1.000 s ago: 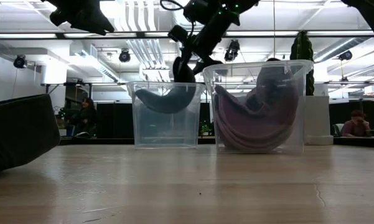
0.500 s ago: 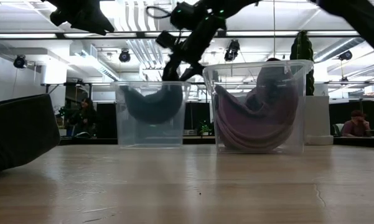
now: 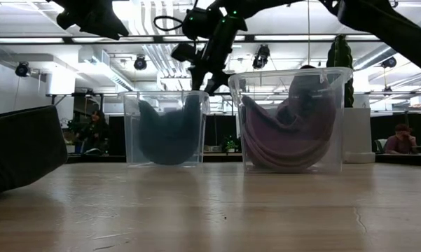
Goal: Pick & Place hat
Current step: Put the right black cap into the left transparent bin, then put the black cap into the left transparent bin
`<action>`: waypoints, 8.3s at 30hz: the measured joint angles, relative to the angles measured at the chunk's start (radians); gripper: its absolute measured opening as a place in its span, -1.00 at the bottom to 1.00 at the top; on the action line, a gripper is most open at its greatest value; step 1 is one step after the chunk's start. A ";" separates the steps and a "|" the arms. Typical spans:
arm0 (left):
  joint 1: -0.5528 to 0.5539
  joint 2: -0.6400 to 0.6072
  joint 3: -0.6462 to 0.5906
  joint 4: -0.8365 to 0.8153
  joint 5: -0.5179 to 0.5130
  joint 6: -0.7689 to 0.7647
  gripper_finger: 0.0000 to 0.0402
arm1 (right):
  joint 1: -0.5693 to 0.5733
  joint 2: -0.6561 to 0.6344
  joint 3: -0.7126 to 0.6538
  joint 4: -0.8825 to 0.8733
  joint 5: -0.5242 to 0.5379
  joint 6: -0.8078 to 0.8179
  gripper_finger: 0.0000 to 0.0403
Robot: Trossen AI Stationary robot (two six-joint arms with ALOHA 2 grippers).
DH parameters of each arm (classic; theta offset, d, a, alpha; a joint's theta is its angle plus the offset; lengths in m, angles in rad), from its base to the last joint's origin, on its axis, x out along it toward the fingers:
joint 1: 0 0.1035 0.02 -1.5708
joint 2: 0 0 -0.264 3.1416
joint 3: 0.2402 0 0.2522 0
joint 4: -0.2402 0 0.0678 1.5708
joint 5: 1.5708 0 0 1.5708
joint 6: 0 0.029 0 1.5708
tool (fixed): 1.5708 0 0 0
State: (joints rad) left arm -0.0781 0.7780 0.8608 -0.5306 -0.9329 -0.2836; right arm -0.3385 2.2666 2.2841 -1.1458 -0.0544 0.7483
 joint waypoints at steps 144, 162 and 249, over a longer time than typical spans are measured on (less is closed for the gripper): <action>-0.947 0.686 0.194 -0.364 0.866 -1.882 0.04 | 0.624 -1.578 -1.737 1.050 0.517 -0.224 -0.74; -0.947 0.733 0.192 -0.351 0.879 -1.884 0.40 | 0.624 -1.578 -1.737 1.048 0.517 -0.225 -0.74; -0.803 0.275 0.180 1.193 0.095 0.151 -0.95 | 0.624 -1.579 -1.740 0.995 0.518 -0.229 -0.74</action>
State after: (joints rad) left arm -0.8808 1.0532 1.0412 0.6624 -0.8384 -0.1321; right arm 0.2855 0.6880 0.5438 -0.1505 0.4641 0.5194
